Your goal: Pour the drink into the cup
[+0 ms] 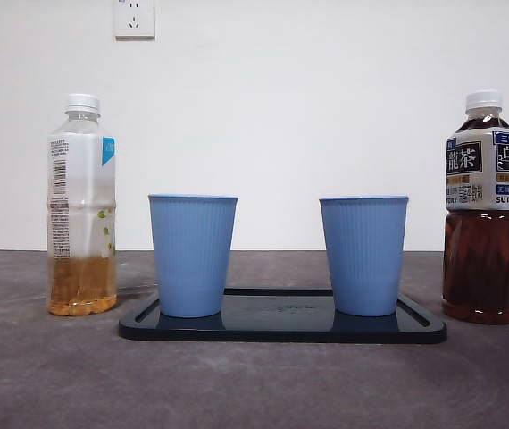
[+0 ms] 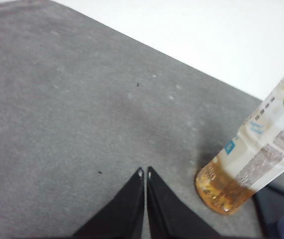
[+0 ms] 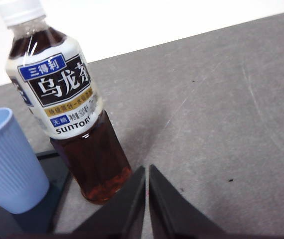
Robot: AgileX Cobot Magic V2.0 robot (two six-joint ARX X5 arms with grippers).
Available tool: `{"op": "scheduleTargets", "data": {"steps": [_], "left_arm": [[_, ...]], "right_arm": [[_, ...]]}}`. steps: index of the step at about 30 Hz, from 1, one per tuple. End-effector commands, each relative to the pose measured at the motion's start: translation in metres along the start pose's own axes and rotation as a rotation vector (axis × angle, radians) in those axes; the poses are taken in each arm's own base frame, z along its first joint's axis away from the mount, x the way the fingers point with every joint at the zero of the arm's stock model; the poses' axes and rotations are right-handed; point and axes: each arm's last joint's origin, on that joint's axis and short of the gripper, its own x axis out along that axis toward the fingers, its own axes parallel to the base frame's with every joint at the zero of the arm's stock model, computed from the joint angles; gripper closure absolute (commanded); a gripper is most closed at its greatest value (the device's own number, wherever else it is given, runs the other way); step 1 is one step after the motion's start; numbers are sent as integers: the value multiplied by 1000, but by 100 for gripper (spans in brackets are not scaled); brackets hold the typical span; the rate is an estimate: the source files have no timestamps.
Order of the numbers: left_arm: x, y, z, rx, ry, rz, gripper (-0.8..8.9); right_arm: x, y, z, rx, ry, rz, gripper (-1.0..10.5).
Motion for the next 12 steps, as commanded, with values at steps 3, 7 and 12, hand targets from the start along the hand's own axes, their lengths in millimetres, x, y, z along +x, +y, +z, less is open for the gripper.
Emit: {"op": "scheduleTargets", "data": {"steps": [3, 7, 12], "left_arm": [[-5, -8, 13, -56, -26, -76, 805], [-14, -16, 30, -54, -69, -112, 804], [-29, -29, 59, -42, -108, -131, 803]], "right_arm": [[-5, 5, 13, 52, -45, 18, 940], [-13, 12, 34, 46, -109, 37, 940], [-27, 22, 61, 38, -194, 67, 940]]}}
